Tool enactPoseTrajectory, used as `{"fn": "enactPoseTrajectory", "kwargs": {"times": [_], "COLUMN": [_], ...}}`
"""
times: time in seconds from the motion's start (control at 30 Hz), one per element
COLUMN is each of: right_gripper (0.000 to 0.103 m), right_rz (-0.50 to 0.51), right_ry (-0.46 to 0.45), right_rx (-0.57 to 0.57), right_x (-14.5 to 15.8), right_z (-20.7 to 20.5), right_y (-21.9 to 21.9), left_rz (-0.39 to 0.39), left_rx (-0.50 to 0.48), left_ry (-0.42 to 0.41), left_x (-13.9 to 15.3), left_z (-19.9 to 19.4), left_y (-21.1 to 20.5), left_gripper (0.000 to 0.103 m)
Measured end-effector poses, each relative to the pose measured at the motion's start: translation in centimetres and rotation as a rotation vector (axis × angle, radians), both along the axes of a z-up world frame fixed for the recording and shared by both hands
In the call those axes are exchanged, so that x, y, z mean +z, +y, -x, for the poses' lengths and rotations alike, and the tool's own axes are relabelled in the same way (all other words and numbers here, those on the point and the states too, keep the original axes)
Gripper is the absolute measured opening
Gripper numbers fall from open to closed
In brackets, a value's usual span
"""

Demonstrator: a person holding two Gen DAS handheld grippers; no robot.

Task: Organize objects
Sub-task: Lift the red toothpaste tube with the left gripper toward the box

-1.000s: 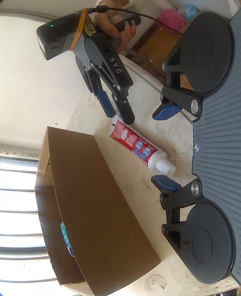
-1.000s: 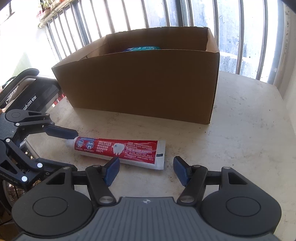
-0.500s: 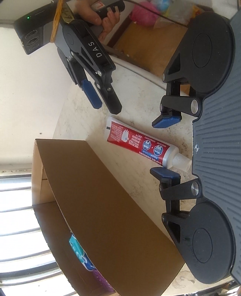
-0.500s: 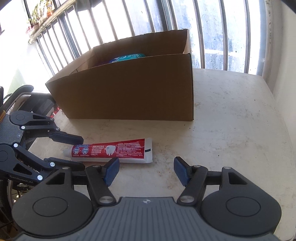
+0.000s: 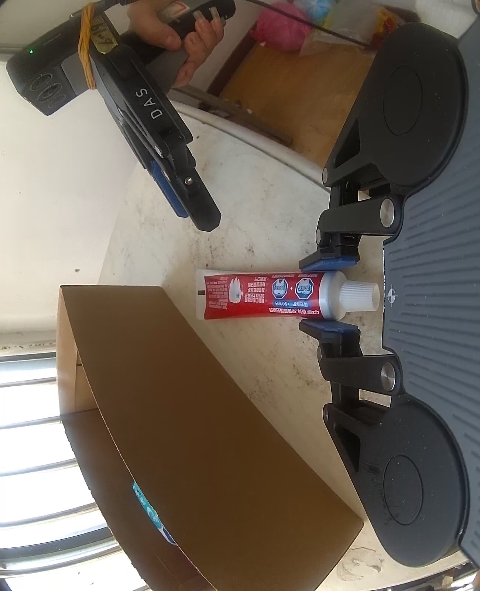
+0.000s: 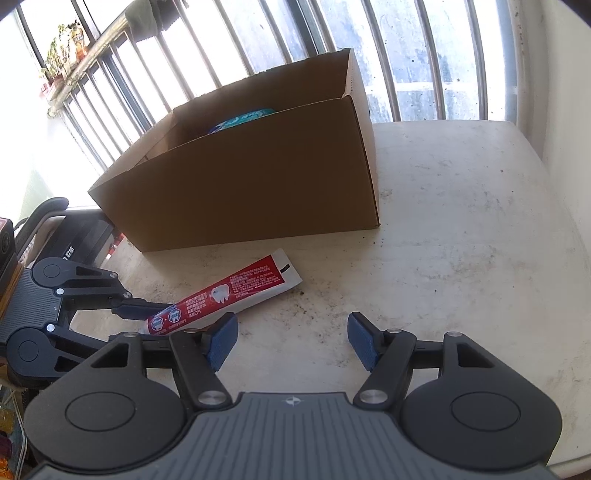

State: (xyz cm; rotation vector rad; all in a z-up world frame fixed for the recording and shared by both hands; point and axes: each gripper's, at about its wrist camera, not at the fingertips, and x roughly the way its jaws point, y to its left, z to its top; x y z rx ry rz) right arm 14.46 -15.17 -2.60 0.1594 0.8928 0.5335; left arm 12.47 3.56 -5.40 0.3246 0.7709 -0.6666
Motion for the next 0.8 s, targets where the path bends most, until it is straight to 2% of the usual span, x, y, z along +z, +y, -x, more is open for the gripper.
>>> {"fn": "enactPoseTrajectory", "kwargs": {"times": [0.1, 0.2, 0.33, 0.43, 0.63, 0.73, 0.8], "right_gripper": [0.071, 0.072, 0.074, 0.074, 0.078, 0.079, 0.079], "right_rz": [-0.017, 0.073, 0.036, 0.047, -0.034, -0.081, -0.113], "right_ry": [0.021, -0.037, 0.0, -0.003, 0.02, 0.047, 0.068], "right_rx": [-0.023, -0.032, -0.026, -0.039, -0.062, -0.052, -0.032], "right_x": [-0.2, -0.1, -0.2, -0.3, -0.6, -0.7, -0.8], "right_z": [-0.1, 0.5, -0.1, -0.6, -1.9, -2.8, -3.2], "right_y": [-0.3, 0.3, 0.0, 0.3, 0.3, 0.4, 0.3], "left_rz": [0.012, 0.025, 0.018, 0.043, 0.02, -0.028, 0.001], "left_rx": [-0.005, -0.023, -0.069, -0.091, -0.238, -0.347, -0.366], "left_ry": [-0.053, -0.11, -0.17, -0.175, -0.266, -0.345, -0.338], "left_x": [-0.3, -0.7, -1.0, -1.1, -1.6, -1.8, -1.9], "left_z": [0.8, 1.7, 2.3, 2.0, 2.0, 2.0, 1.3], "left_y": [0.2, 0.7, 0.9, 1.5, 2.4, 3.1, 3.8], "left_gripper": [0.026, 0.026, 0.026, 0.026, 0.026, 0.026, 0.026]}}
